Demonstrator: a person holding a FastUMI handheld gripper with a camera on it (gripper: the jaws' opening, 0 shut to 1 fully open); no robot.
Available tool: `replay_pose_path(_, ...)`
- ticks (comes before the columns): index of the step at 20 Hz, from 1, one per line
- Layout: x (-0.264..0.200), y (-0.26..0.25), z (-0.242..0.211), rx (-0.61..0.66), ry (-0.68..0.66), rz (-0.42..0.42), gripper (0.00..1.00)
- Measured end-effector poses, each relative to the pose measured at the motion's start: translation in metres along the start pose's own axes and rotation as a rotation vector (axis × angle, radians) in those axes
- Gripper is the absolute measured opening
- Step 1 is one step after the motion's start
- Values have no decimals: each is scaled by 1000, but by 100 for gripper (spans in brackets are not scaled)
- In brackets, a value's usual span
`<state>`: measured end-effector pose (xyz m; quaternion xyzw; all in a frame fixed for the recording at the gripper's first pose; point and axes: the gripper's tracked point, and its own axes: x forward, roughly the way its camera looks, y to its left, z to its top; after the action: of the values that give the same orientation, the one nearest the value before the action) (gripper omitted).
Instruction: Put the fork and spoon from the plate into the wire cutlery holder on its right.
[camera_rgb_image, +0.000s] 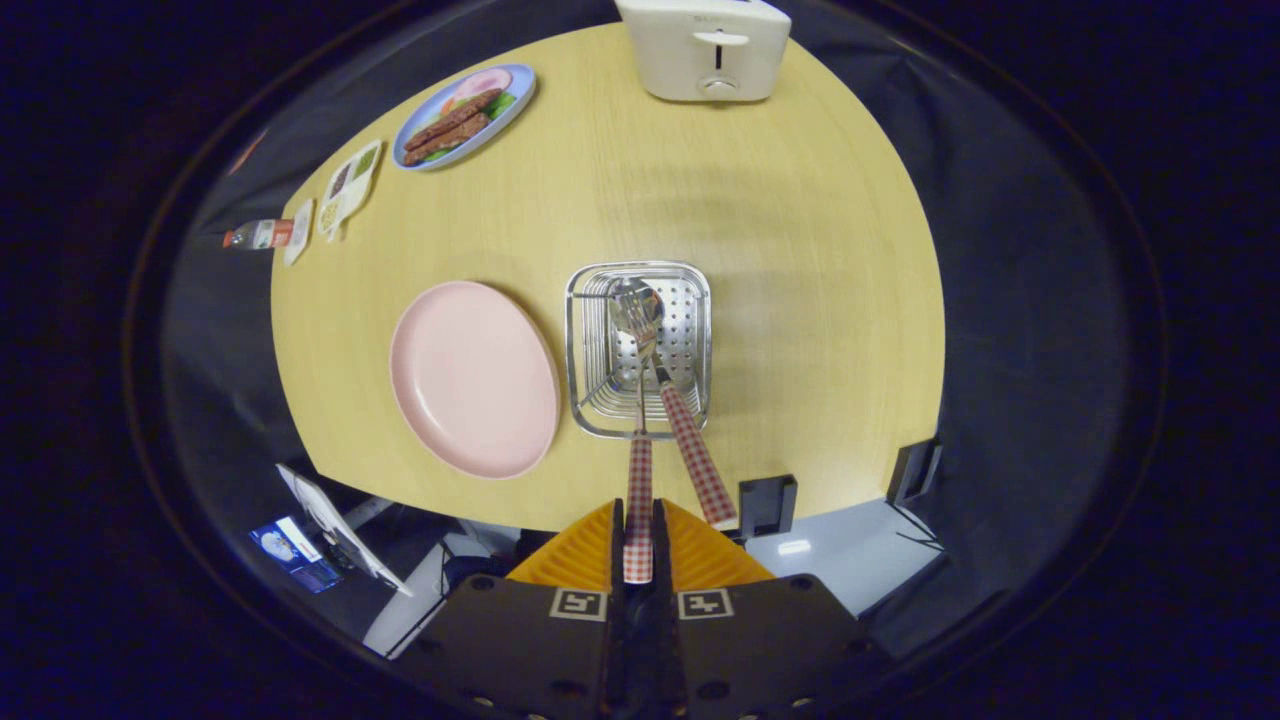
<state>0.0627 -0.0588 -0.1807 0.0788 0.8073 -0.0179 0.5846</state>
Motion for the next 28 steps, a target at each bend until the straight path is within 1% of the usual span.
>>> replay_pose_path(3,-7,2,9,-10,-40,-6,11)
replay_pose_path(4,-9,1,9,-12,-51,-14,15)
replay_pose_path(6,-11,4,13,-15,-76,-4,26)
replay_pose_path(7,-11,2,12,-16,-84,-12,36)
replay_pose_path(8,-12,3,12,-17,-93,-9,39)
replay_pose_path(9,-13,3,11,-15,-99,-9,50)
replay_pose_path(10,-14,3,11,-13,-109,-6,56)
replay_pose_path(14,-23,4,16,-21,-207,7,74)
replay_pose_path(16,-36,13,20,-36,-300,18,82)
replay_pose_path(18,-56,24,26,-68,-416,12,82)
replay_pose_path(21,-81,49,43,-134,-660,17,94)
replay_pose_path(26,-102,98,51,-220,-998,93,97)
replay_pose_path(28,-112,113,49,-271,-1158,83,97)
